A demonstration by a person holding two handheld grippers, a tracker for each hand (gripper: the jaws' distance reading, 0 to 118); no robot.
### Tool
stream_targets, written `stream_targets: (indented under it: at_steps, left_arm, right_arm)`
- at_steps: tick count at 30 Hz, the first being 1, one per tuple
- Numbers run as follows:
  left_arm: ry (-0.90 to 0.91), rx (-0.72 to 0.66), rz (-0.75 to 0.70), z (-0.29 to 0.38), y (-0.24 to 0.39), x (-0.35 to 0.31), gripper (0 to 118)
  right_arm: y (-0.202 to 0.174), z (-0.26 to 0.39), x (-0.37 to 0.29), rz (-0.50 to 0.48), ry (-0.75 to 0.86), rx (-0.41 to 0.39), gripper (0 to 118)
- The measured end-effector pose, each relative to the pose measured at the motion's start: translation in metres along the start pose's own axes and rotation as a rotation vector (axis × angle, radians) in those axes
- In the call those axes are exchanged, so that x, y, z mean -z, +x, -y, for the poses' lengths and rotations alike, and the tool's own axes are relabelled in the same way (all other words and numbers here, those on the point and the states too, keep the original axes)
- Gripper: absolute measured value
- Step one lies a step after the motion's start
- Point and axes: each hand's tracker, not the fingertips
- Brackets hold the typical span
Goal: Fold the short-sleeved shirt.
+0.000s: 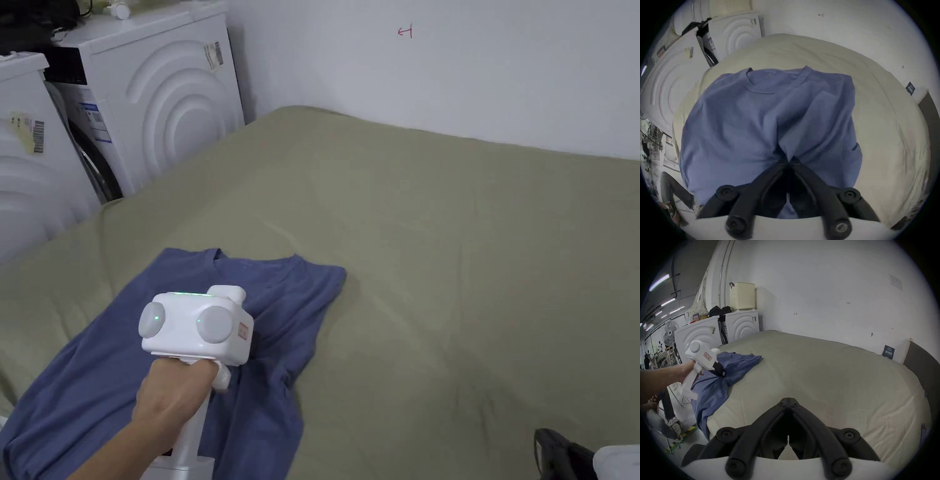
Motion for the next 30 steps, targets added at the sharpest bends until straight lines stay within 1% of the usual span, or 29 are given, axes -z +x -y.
stream_targets:
  at_steps: [1, 3, 5, 8, 11, 15, 20, 24, 26, 27, 30]
  left_arm:
    - [-0.006, -0.026, 0.015, 0.001, 0.0, -0.004, 0]
    - [0.032, -0.022, -0.005, -0.001, 0.002, -0.019, 0]
    - [0.043, -0.002, 0.003, -0.003, 0.01, -0.039, 0]
    - [0.079, 0.044, 0.02, -0.01, 0.026, -0.068, 0]
    - [0.125, 0.078, 0.053, -0.018, 0.049, -0.096, 0]
    - [0.188, 0.157, 0.147, -0.03, 0.105, -0.134, 0]
    - [0.263, 0.305, 0.285, -0.036, 0.208, -0.187, 0]
    - [0.283, 0.43, 0.418, -0.026, 0.31, -0.215, 0]
    - [0.284, 0.484, 0.491, -0.018, 0.36, -0.225, 0]
    - [0.276, 0.515, 0.531, -0.019, 0.382, -0.218, 0]
    - [0.258, 0.603, 0.632, 0.002, 0.455, -0.224, 0]
  right_arm:
    - [0.004, 0.0, -0.006, 0.006, 0.004, 0.002, 1]
    - [0.015, 0.0, -0.019, 0.031, 0.008, -0.003, 1]
    - [0.026, 0.001, -0.033, 0.059, 0.015, -0.004, 1]
    - [0.046, 0.003, -0.057, 0.1, 0.022, 0.026, 1]
    - [0.064, 0.006, -0.082, 0.15, 0.037, 0.048, 1]
    - [0.089, 0.011, -0.12, 0.218, 0.067, 0.074, 1]
    - [0.117, 0.021, -0.161, 0.304, 0.085, 0.123, 1]
    - [0.138, 0.03, -0.185, 0.378, 0.09, 0.148, 1]
    - [0.147, 0.034, -0.193, 0.403, 0.095, 0.169, 1]
    - [0.152, 0.036, -0.195, 0.419, 0.09, 0.177, 1]
    - [0.164, 0.042, -0.201, 0.457, 0.081, 0.192, 1]
